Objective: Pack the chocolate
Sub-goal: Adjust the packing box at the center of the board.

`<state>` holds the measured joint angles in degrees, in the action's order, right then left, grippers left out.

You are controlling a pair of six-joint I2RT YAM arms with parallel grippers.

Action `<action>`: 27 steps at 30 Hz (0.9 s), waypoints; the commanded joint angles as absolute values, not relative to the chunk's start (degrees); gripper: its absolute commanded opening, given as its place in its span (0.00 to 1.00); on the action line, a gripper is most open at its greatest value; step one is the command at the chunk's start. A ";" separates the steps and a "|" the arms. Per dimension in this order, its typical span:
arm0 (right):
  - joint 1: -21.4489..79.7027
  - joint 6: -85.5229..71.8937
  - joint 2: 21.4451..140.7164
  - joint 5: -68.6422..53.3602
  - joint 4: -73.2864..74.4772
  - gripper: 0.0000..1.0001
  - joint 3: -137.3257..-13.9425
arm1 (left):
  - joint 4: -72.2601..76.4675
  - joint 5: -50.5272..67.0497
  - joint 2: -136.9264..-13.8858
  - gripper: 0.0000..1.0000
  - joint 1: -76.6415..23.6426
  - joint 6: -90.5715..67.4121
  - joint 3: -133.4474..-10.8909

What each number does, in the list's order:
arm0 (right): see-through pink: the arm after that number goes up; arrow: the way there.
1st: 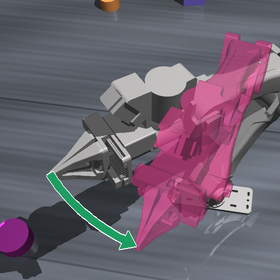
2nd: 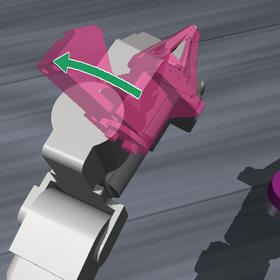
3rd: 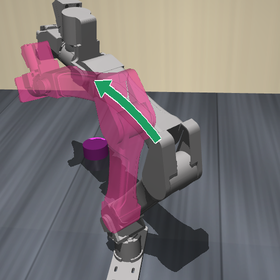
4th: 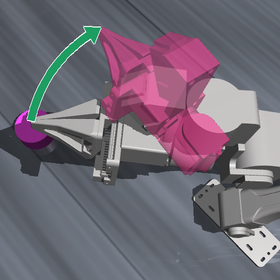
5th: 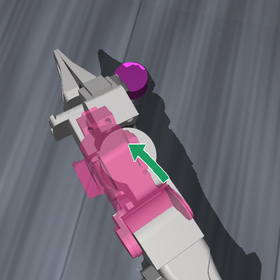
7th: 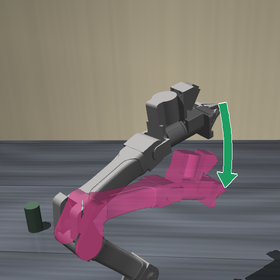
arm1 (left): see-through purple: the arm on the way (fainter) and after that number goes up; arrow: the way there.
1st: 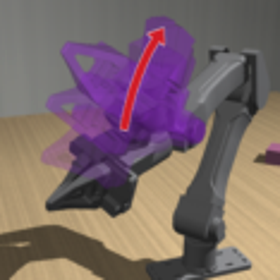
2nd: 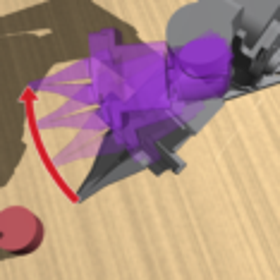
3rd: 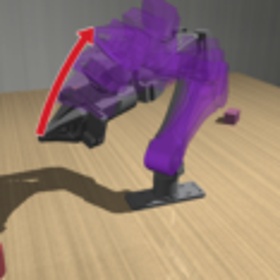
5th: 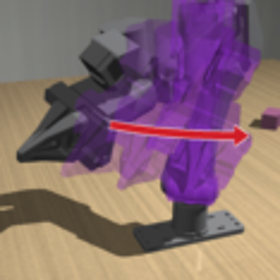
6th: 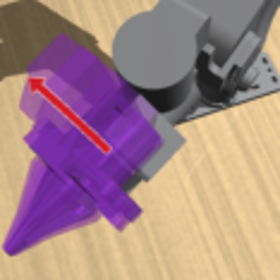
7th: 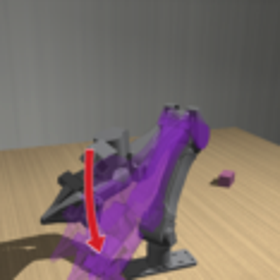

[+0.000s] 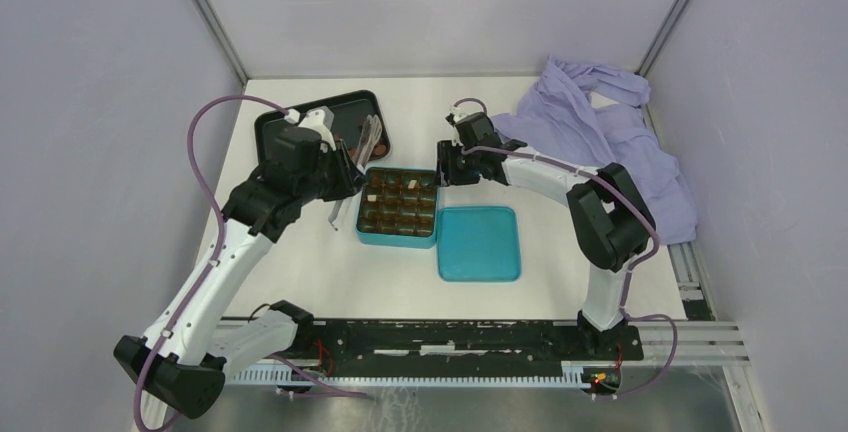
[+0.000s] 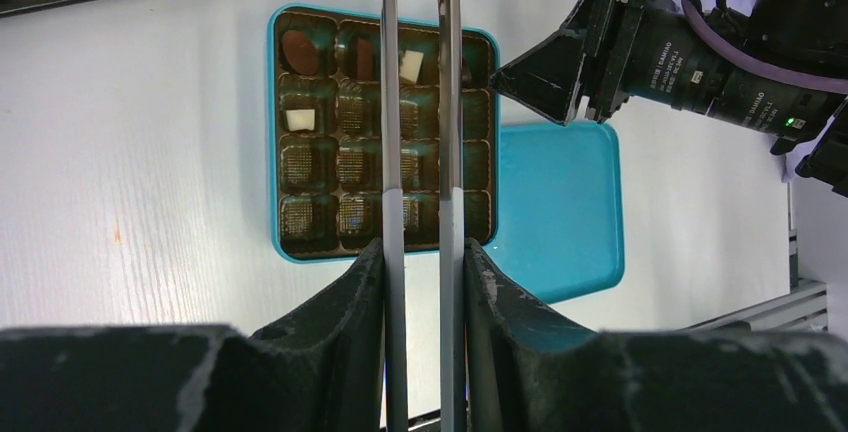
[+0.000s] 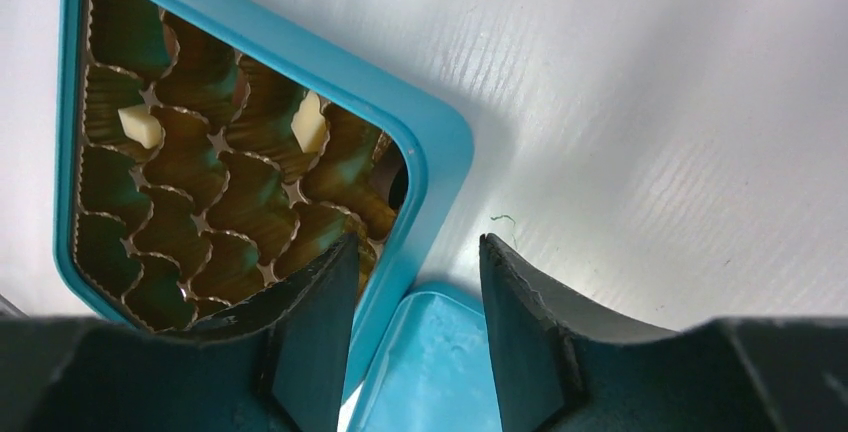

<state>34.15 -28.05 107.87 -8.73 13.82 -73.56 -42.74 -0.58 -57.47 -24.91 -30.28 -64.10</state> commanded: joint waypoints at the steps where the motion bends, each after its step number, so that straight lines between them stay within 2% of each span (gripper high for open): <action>1: 34.68 -31.71 109.05 -7.66 11.27 0.54 -76.46 | -39.94 -2.02 -55.93 0.34 -25.31 -30.32 -64.20; 18: 35.13 -18.58 113.95 -9.37 10.80 0.42 -83.10 | -39.87 -1.50 -55.15 0.34 -25.23 -30.75 -63.12; 27: 35.08 -12.35 115.26 -12.06 11.30 0.29 -84.26 | -39.95 -1.06 -54.68 0.34 -25.26 -30.76 -62.67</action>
<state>34.87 -16.29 113.69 -10.02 12.56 -81.49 -42.78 -1.23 -56.01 -24.95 -30.28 -62.57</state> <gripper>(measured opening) 0.317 0.361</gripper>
